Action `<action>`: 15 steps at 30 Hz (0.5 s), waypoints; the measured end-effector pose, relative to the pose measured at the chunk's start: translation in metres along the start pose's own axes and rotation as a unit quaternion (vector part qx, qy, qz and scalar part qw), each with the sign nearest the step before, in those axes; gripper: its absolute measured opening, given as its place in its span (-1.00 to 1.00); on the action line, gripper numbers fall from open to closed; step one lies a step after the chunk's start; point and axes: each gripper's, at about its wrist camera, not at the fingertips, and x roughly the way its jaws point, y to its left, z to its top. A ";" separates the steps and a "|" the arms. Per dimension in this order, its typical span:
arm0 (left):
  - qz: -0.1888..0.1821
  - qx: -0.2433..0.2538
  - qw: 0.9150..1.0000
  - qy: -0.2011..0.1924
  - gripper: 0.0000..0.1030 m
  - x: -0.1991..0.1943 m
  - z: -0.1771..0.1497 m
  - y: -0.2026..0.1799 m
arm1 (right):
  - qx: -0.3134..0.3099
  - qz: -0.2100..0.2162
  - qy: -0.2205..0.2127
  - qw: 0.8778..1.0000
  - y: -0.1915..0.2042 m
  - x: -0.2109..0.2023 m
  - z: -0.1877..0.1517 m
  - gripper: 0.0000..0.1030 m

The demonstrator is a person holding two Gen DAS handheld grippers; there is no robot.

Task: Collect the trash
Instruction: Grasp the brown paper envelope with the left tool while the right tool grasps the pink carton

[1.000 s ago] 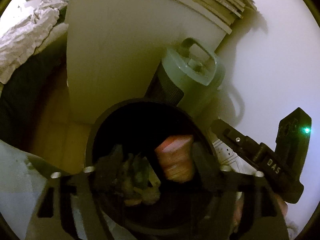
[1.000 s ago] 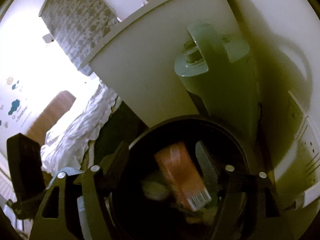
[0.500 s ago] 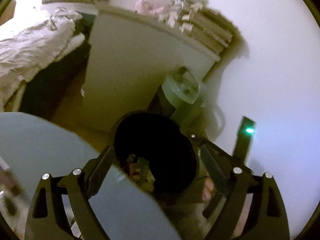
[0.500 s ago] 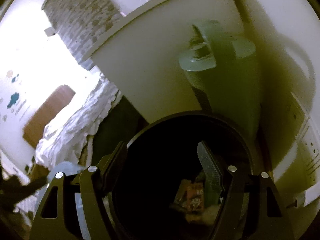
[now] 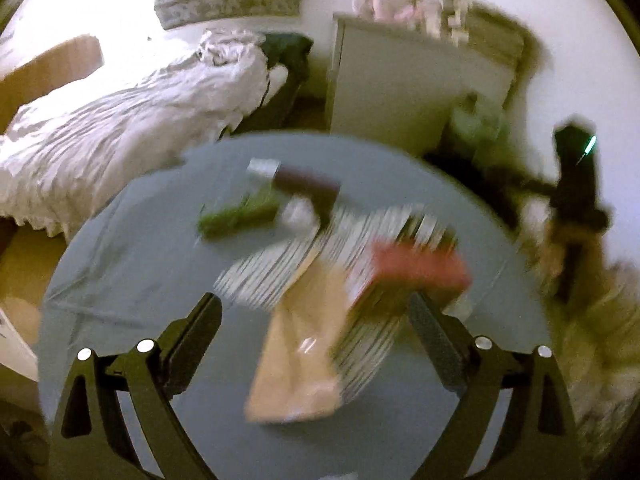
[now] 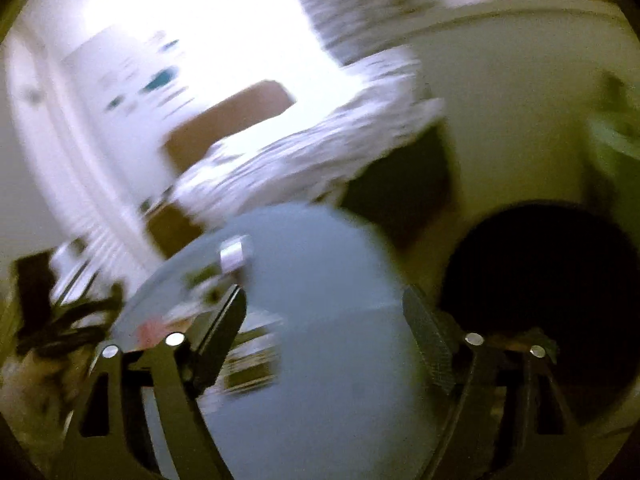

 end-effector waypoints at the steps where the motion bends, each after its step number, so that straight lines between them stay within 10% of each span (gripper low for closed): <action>1: 0.003 0.009 1.000 0.006 0.80 0.002 -0.005 0.001 | -0.021 0.019 0.014 1.000 0.019 0.005 -0.003 0.65; 8: -0.002 0.057 0.998 0.015 0.79 0.031 -0.017 0.007 | -0.165 0.044 0.127 0.977 0.125 0.049 -0.015 0.67; 12: -0.014 0.056 0.998 0.027 0.03 0.046 -0.019 0.006 | -0.186 0.021 0.180 0.966 0.137 0.074 -0.023 0.65; 15: -0.009 0.055 0.998 0.022 -0.08 0.047 -0.019 0.006 | -0.194 0.011 0.210 0.958 0.142 0.088 -0.033 0.13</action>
